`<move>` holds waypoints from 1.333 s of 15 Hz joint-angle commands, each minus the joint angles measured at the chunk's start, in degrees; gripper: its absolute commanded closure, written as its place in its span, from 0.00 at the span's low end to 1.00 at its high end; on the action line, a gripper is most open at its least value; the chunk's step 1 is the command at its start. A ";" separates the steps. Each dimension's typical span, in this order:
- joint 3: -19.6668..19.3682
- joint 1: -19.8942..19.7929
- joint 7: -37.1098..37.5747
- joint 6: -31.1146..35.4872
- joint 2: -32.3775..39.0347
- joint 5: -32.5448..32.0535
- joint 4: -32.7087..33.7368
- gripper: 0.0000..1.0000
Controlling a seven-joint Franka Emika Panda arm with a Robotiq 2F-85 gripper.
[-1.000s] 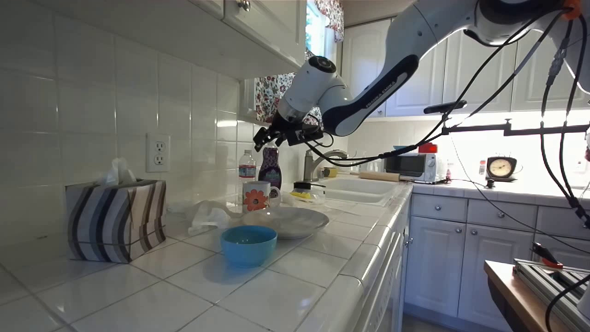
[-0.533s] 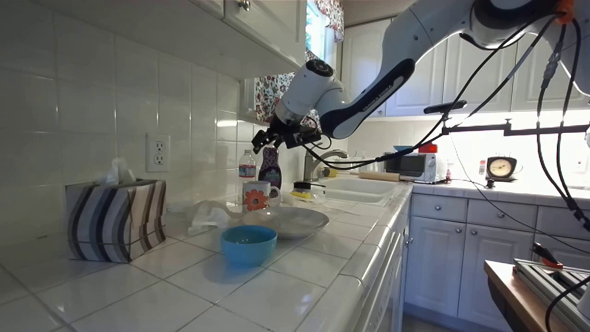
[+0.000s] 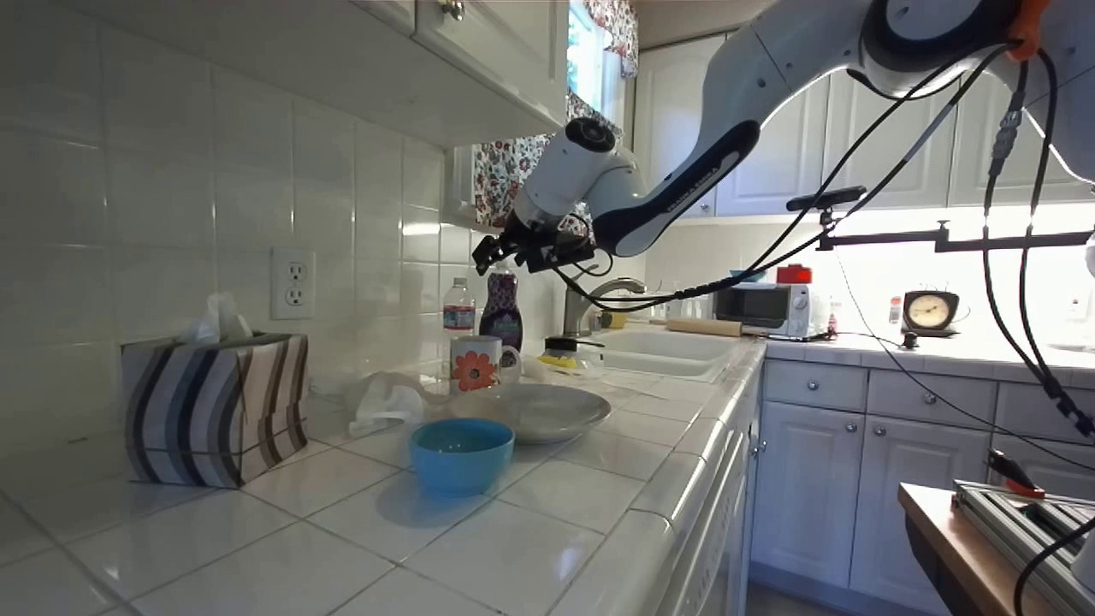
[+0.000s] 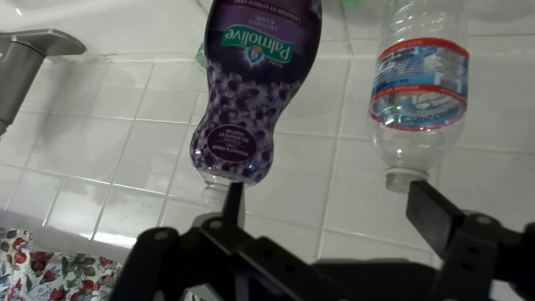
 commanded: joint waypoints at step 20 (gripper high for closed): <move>-6.53 5.44 22.73 0.75 12.74 -3.59 15.85 0.00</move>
